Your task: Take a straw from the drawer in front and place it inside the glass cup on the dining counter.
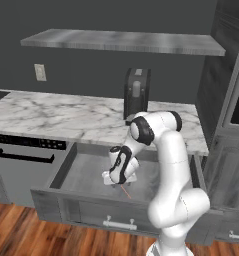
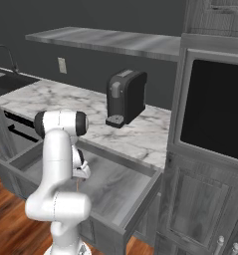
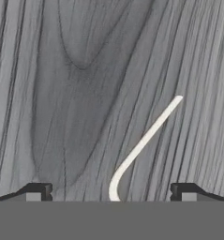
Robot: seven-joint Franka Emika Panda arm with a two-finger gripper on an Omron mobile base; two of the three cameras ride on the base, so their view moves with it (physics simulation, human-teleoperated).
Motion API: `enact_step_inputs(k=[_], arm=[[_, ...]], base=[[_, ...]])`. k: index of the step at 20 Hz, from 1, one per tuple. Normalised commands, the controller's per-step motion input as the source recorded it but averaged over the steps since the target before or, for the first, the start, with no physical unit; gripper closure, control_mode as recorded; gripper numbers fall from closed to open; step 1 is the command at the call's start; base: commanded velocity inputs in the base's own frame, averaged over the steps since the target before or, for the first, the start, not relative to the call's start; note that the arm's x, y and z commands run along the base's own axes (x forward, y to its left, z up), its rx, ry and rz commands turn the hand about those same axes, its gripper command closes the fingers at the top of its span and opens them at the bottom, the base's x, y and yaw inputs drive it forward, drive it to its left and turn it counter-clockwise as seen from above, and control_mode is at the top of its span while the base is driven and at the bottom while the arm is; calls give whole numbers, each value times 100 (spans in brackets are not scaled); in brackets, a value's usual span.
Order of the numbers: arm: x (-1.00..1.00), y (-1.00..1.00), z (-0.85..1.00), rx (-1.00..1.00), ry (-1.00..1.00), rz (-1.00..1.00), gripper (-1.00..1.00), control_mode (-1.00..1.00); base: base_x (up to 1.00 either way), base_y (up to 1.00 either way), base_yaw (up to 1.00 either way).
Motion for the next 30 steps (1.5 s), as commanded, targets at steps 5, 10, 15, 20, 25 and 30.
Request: enact_step_inputs(k=[5,10,15,20,25,30], arm=[[1,0,-25,0,6,0,-100,-100],[12,0,-41,0,11,0,-100,-100],[-1,0,-58,0,15,0,100,-100],[-31,-10,-40,1,7,0,100,-100],[-52,-7,-19,1,1,0,100,-100],[-43,-3,4,0,-4,0,100,-100]], base=[[0,0,0],[0,0,0],[0,0,0],[0,0,0],[0,0,0],[0,0,0]])
